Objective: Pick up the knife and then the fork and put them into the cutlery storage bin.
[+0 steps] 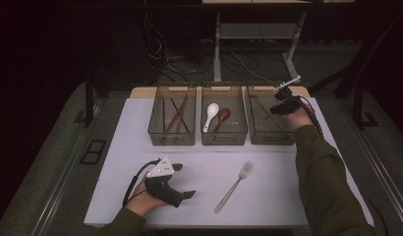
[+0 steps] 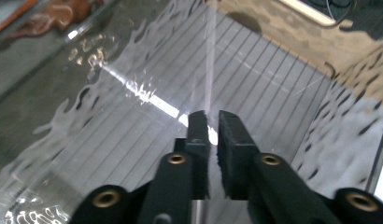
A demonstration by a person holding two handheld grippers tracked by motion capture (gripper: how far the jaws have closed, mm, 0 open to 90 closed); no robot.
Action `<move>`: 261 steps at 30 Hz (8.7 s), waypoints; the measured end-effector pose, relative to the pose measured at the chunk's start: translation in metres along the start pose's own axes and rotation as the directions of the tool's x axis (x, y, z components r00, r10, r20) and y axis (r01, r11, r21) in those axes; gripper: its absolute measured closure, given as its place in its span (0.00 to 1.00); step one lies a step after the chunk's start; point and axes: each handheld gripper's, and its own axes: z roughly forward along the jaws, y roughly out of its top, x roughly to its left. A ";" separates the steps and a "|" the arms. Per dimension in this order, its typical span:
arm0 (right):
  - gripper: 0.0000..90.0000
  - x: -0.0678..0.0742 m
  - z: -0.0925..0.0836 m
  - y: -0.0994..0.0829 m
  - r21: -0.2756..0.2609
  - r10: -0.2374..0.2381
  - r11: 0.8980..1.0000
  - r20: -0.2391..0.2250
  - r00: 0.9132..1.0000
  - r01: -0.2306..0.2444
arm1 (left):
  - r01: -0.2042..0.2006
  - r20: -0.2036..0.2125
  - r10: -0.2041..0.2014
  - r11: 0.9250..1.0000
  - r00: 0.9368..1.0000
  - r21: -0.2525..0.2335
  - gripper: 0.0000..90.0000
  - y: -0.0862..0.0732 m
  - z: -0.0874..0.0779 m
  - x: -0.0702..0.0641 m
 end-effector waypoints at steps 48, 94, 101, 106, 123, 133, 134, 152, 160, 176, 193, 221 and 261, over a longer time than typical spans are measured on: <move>0.43 0.009 -0.083 -0.072 -0.287 0.058 0.950 -0.237 0.970 -0.127 | 0.014 -0.029 -0.014 1.000 0.999 0.004 0.00 -0.001 -0.001 0.002; 0.72 0.124 -0.027 -0.121 -0.143 -0.056 0.990 -0.514 0.856 -0.021 | 0.009 -0.026 -0.009 1.000 1.000 0.018 0.00 -0.001 0.001 0.001; 0.84 0.126 -0.022 -0.121 -0.119 -0.051 0.993 -0.536 0.842 -0.016 | 0.008 -0.024 -0.007 1.000 1.000 0.023 0.00 -0.001 0.001 0.000; 0.86 0.122 -0.022 -0.120 -0.119 -0.044 0.993 -0.551 0.833 -0.027 | 0.010 -0.025 -0.009 1.000 1.000 0.023 0.00 -0.001 0.001 0.000; 0.96 0.105 -0.050 -0.106 -0.240 -0.087 0.968 -0.600 0.796 -0.075 | 0.009 -0.024 -0.009 1.000 1.000 0.025 0.00 -0.001 0.003 0.000; 0.99 0.095 -0.072 -0.090 -0.310 -0.141 0.949 -0.578 0.803 -0.057 | 0.012 -0.023 -0.011 1.000 1.000 0.029 0.00 -0.001 0.004 0.000; 0.99 0.095 -0.074 -0.089 -0.316 -0.145 0.947 -0.573 0.807 -0.054 | 0.012 -0.024 -0.011 1.000 1.000 0.029 0.00 -0.001 0.004 0.000; 0.99 0.058 -0.124 -0.057 -0.401 -0.143 0.915 -0.418 0.897 -0.041 | 0.010 -0.024 -0.010 1.000 1.000 0.024 0.00 -0.001 0.003 0.001; 0.99 0.026 -0.152 -0.038 -0.435 -0.097 0.899 -0.330 0.939 -0.060 | 0.011 -0.024 -0.010 1.000 1.000 0.023 0.00 -0.001 0.003 0.001; 0.99 -0.033 -0.176 -0.011 -0.448 0.036 0.889 -0.139 0.990 -0.096 | 0.017 -0.022 -0.016 1.000 1.000 0.025 0.00 -0.001 0.003 0.001; 0.99 -0.047 -0.121 -0.001 -0.313 0.089 0.943 -0.088 0.992 -0.112 | 0.016 -0.018 -0.015 1.000 1.000 0.024 0.00 -0.001 0.002 0.001; 0.96 -0.045 -0.060 -0.017 -0.224 0.159 0.957 -0.123 0.980 -0.184 | 0.018 -0.006 -0.018 0.999 1.000 0.032 0.00 -0.002 0.005 0.000; 0.35 -0.033 -0.054 -0.030 -0.269 0.156 0.948 -0.076 0.985 -0.171 | 0.025 -0.007 -0.025 0.999 1.000 0.038 0.00 -0.002 0.004 0.002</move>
